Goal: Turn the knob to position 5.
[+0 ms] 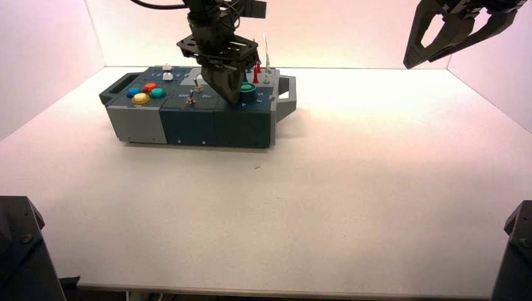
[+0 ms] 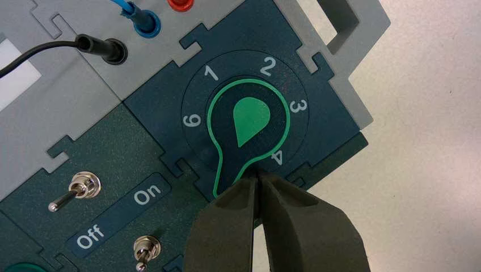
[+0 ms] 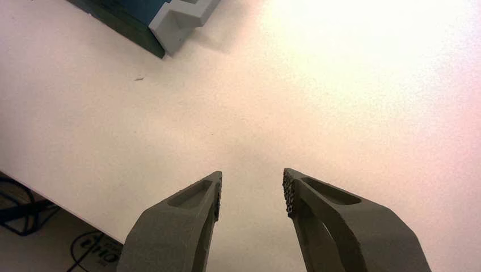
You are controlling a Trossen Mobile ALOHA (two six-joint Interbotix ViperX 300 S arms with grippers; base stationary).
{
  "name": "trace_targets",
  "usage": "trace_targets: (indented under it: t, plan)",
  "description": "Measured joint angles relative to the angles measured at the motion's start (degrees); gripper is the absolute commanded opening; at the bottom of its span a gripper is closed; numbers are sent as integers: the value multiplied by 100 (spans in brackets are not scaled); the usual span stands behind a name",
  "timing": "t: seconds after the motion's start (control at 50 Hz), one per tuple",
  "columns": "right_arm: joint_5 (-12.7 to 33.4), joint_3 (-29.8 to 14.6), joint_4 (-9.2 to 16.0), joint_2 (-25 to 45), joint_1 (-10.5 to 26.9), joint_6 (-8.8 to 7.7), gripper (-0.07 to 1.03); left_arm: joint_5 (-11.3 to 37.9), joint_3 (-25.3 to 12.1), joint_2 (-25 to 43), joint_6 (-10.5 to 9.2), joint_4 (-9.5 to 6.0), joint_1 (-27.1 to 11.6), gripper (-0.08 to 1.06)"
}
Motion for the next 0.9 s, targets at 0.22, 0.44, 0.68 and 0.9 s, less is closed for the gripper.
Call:
trace_targets:
  t: [0.22, 0.44, 0.68, 0.9]
  plan:
    - [0, -9, 0, 0, 0, 0, 57, 18, -9, 9, 0, -9, 35, -3]
    - [0, 0, 9, 0, 0, 0, 57, 62, -9, 0, 9, 0, 88, -3]
    - [0, 0, 9, 0, 0, 0, 57, 70, 0, 0, 0, 0, 114, -3]
    - [0, -9, 9, 0, 0, 0, 57, 70, 9, 0, 0, 9, 114, -3]
